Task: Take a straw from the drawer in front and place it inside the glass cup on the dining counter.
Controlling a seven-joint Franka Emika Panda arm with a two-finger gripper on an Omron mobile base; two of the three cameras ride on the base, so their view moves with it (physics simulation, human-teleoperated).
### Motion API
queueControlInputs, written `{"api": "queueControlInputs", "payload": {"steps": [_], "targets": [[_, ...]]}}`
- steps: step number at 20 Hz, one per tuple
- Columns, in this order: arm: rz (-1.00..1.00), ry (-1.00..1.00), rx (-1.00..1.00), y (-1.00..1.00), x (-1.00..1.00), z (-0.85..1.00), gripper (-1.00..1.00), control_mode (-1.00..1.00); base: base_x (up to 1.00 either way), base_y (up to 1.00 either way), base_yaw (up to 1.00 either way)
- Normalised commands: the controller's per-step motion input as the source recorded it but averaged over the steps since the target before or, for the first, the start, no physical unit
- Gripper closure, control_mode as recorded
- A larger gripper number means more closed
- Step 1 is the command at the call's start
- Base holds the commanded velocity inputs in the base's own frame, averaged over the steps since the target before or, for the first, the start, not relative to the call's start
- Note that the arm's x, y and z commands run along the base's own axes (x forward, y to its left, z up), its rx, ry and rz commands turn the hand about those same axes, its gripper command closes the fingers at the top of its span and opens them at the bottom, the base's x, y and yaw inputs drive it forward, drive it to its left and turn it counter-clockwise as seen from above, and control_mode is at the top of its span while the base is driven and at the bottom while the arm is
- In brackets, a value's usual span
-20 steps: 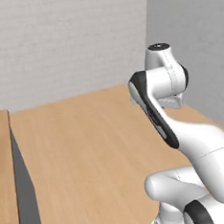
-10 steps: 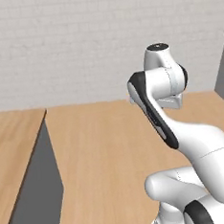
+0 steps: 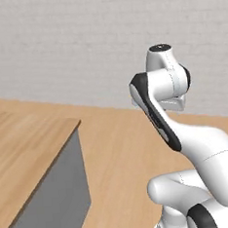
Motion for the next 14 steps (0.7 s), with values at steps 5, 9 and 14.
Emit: {"api": "queueControlInputs", "payload": {"steps": [5, 9, 14], "targets": [[0.00, 0.00, 0.00, 0.00, 0.00, 0.00, 1.00, 1.00, 0.99, -0.56, 0.56], [0.00, 0.00, 0.00, 0.00, 0.00, 0.00, 1.00, 1.00, 0.92, -0.59, 0.56], [0.00, 0.00, 0.00, 0.00, 0.00, 0.00, 1.00, 1.00, 0.83, -0.61, 0.57]]}}
